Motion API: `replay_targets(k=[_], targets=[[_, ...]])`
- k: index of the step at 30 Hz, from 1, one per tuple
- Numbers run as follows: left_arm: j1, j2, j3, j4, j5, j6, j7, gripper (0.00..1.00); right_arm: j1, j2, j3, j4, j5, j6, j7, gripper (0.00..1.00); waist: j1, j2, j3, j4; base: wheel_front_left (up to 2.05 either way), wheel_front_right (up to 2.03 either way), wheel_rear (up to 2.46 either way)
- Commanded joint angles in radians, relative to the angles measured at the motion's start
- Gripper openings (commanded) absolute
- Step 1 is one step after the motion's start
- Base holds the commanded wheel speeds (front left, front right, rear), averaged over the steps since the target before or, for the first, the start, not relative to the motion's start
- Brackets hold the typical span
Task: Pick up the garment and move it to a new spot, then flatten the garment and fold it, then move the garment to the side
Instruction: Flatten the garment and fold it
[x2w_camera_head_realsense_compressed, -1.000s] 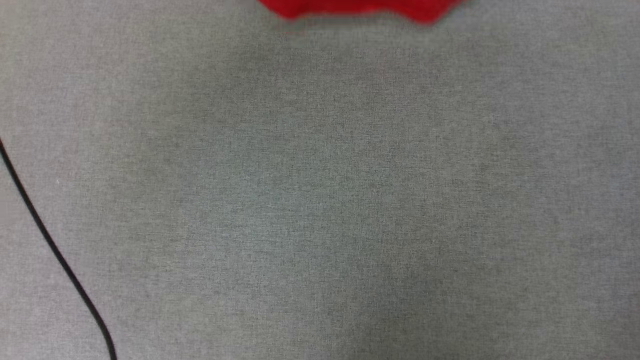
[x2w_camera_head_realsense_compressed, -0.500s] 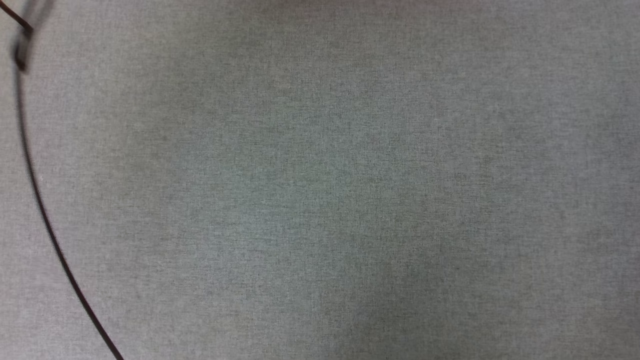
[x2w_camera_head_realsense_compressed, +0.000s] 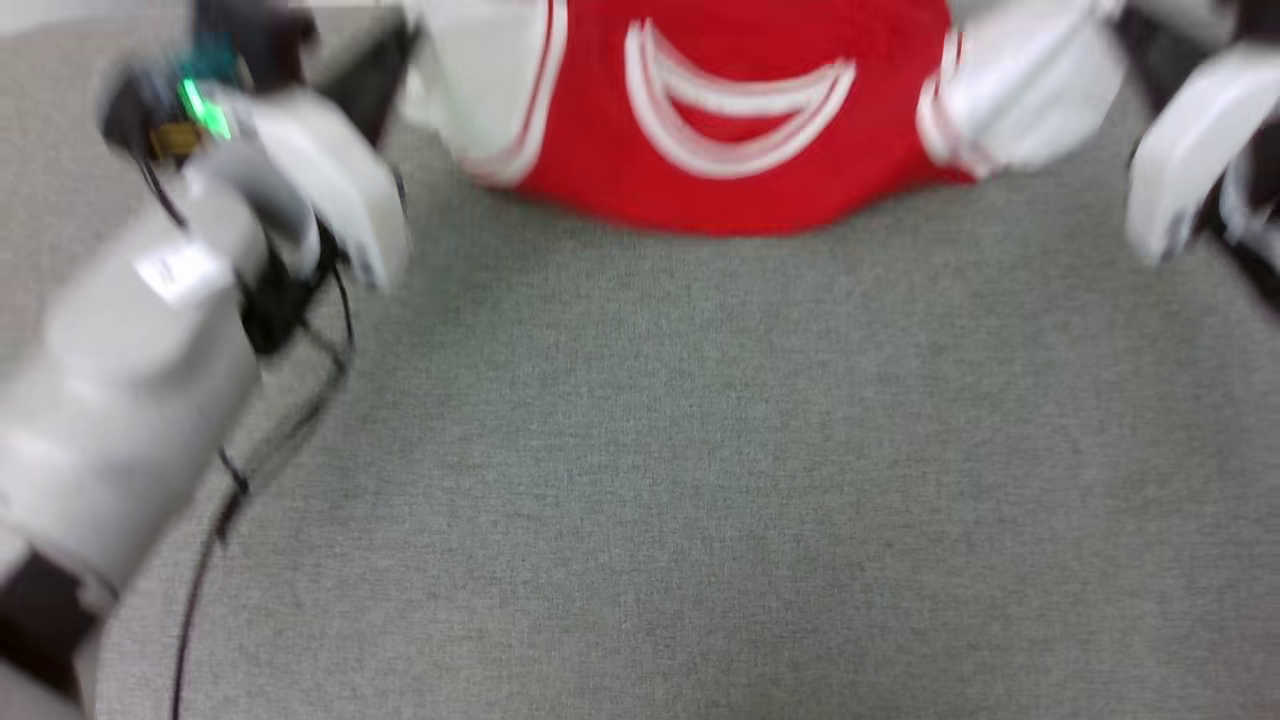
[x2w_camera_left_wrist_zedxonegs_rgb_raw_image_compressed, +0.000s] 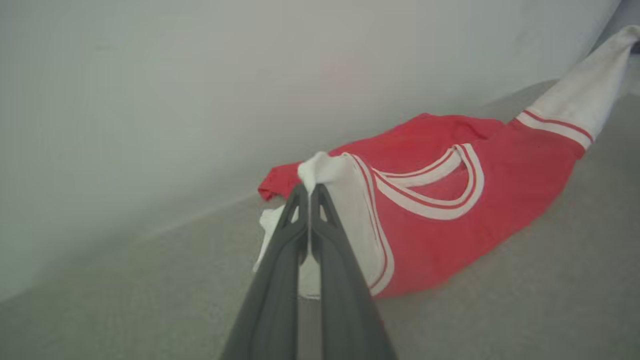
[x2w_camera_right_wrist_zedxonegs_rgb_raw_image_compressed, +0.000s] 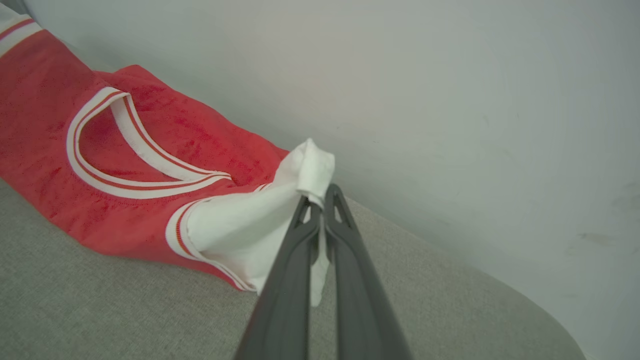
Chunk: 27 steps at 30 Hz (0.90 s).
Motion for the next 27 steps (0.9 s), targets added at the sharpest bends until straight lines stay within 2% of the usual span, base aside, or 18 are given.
replay_targets(k=[1,6,9,14,20,27], targets=[[0.053,0.009,-0.001,-0.019,-0.007,0.004,-0.006,0.0,0.047,-0.011,0.009,-0.017,0.022,-0.001,-0.007,0.0,0.0,-0.0001,-0.038,-0.005,0.0,0.0,0.0],[0.267,0.07,0.003,-0.113,-0.015,0.046,-0.008,0.0,0.259,-0.065,0.041,-0.101,0.099,-0.001,-0.026,0.0,0.0,-0.0001,-0.111,-0.017,0.0,0.0,0.0],[0.384,0.1,0.009,-0.171,-0.031,0.071,-0.007,0.0,0.391,-0.092,0.021,-0.136,0.151,-0.001,-0.042,0.0,0.0,-0.0001,-0.155,-0.019,0.0,0.0,0.0],[0.558,0.164,-0.01,-0.25,-0.058,0.114,-0.007,0.0,0.585,-0.136,-0.011,-0.17,0.172,-0.001,-0.059,0.0,0.0,-0.0001,-0.223,-0.029,0.0,0.0,0.0],[0.721,0.233,-0.027,-0.333,-0.099,0.183,0.002,0.0,0.799,-0.159,-0.08,-0.203,0.154,-0.001,-0.066,0.0,0.0,-0.0001,-0.294,-0.03,0.0,0.0,0.0],[0.892,0.324,-0.023,-0.449,-0.159,0.269,0.0,0.0,1.055,-0.178,-0.227,-0.291,0.132,-0.001,-0.032,0.0,0.0,-0.0001,-0.352,-0.03,0.0,0.0,0.0]])
